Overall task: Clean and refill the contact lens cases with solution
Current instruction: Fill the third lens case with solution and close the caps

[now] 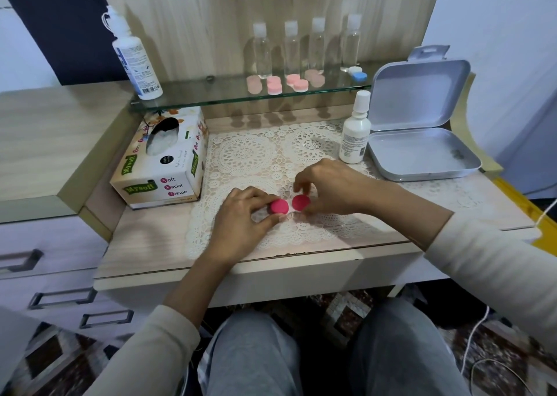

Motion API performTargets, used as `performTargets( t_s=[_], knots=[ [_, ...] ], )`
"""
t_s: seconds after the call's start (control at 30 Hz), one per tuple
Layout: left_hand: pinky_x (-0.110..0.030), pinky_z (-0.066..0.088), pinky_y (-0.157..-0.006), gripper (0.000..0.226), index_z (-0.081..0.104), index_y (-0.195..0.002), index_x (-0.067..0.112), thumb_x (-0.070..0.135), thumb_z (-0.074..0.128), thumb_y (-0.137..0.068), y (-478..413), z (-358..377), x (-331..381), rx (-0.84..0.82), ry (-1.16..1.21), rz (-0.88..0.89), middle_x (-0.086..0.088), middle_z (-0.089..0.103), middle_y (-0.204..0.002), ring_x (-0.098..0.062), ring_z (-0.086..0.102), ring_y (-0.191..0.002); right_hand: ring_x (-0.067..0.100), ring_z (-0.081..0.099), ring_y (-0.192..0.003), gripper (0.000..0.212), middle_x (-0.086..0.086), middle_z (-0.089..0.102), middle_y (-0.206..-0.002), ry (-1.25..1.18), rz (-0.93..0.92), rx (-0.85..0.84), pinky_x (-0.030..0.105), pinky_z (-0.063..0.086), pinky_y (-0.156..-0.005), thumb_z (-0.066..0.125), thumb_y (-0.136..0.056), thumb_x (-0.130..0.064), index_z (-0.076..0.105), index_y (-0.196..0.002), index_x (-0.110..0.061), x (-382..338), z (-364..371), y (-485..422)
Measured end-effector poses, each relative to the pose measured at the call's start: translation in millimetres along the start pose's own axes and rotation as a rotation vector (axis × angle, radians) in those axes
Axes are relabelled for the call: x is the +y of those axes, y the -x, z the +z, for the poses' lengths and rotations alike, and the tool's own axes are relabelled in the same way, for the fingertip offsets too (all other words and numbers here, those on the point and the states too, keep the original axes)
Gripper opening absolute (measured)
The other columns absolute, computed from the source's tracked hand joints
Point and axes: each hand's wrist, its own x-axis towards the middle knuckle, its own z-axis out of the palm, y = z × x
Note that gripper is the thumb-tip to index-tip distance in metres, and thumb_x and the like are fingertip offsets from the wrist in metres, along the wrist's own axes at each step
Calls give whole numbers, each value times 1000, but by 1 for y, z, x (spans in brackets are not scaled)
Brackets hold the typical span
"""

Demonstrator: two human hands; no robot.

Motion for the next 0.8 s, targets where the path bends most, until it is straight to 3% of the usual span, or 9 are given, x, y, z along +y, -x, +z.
performTargets(
  t_s=[0.07,0.17,0.3,0.43,0.57,0.67,0.8],
  knots=[
    [-26,35,-75,37,69,-108,25,41,71,-74,0,0,0,3,1,2,14,59,-93,-12,45,-90,5,49,-79,29,-5,67,-103,-41,-46,-17,20,37,-70,64,-82,-17,66,-111,-19,-1,0,0],
    [-27,37,-75,37,69,-108,25,40,71,-74,0,0,0,3,-1,1,13,60,-94,-12,46,-91,11,53,-80,21,1,69,-94,-17,-51,-13,25,43,-71,62,-82,-15,70,-102,-16,-2,4,-1],
    [-27,37,-76,36,68,-108,26,40,71,-75,0,0,1,-4,-3,6,12,60,-95,-12,45,-91,19,54,-77,25,8,64,-83,66,30,17,34,46,-67,63,-83,-30,65,-88,-6,-2,8,-3],
    [-26,34,-76,35,69,-107,25,38,72,-75,1,-1,1,-2,-3,6,15,58,-93,-12,45,-91,19,53,-78,40,3,58,-83,90,63,13,28,38,-63,68,-76,-48,61,-89,-10,0,11,-3],
    [-26,35,-76,37,69,-107,24,40,71,-74,1,-1,1,-1,-1,9,12,60,-95,-12,45,-90,2,41,-77,39,-2,63,-113,-45,-37,-12,18,33,-71,69,-79,-23,62,-117,-16,2,4,0],
    [-25,34,-76,37,69,-107,24,41,71,-74,1,-1,2,0,3,5,13,59,-93,-11,44,-90,2,42,-78,31,-1,67,-108,-57,-74,14,17,33,-70,62,-82,-11,67,-112,-17,4,5,0],
    [-27,37,-77,38,69,-107,23,41,72,-73,0,-1,2,4,-1,-1,13,59,-94,-12,46,-91,7,45,-75,22,4,66,-94,-59,-74,33,19,36,-67,63,-83,-13,70,-103,-12,5,10,0]
  ],
)
